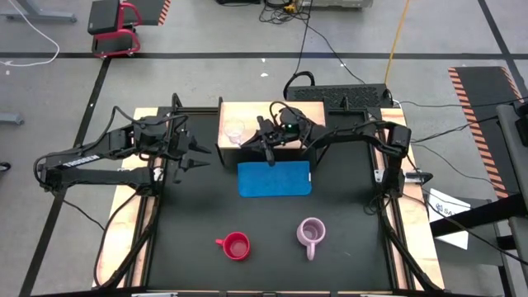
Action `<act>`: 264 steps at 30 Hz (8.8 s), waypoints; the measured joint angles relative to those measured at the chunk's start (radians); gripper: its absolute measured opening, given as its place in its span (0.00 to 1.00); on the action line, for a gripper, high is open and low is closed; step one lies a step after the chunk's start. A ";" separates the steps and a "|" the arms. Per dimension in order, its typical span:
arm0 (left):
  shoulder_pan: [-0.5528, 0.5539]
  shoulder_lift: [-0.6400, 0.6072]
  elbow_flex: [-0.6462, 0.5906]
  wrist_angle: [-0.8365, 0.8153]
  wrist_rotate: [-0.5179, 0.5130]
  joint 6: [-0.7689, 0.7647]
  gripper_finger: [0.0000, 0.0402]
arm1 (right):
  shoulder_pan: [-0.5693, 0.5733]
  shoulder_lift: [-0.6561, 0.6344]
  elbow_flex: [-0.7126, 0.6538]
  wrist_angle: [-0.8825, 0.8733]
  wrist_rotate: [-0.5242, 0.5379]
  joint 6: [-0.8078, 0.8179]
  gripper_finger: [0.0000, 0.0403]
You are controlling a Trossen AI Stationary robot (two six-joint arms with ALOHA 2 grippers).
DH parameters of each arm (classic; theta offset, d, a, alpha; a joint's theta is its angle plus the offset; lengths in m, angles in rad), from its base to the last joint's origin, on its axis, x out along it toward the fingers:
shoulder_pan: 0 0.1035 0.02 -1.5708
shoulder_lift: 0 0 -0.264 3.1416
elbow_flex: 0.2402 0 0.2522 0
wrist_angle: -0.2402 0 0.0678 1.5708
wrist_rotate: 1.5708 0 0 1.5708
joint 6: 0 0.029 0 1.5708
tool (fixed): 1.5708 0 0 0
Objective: Stack small to large cups/mugs on shelf
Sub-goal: Put the glass mug on the shelf, then put the red mug on the shelf
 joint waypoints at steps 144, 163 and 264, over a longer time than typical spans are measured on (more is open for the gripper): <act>-0.092 -0.656 -0.847 0.654 0.027 -0.261 0.43 | -0.001 -1.899 -1.221 -0.556 0.162 -0.007 0.00; -0.238 -0.555 -0.846 0.944 0.160 -0.285 0.43 | -0.001 -1.899 -1.221 -0.562 0.162 -0.003 0.00; -0.662 0.490 -0.092 0.340 -0.210 -0.359 0.43 | 0.000 -1.855 -1.222 -0.562 0.159 -0.025 0.00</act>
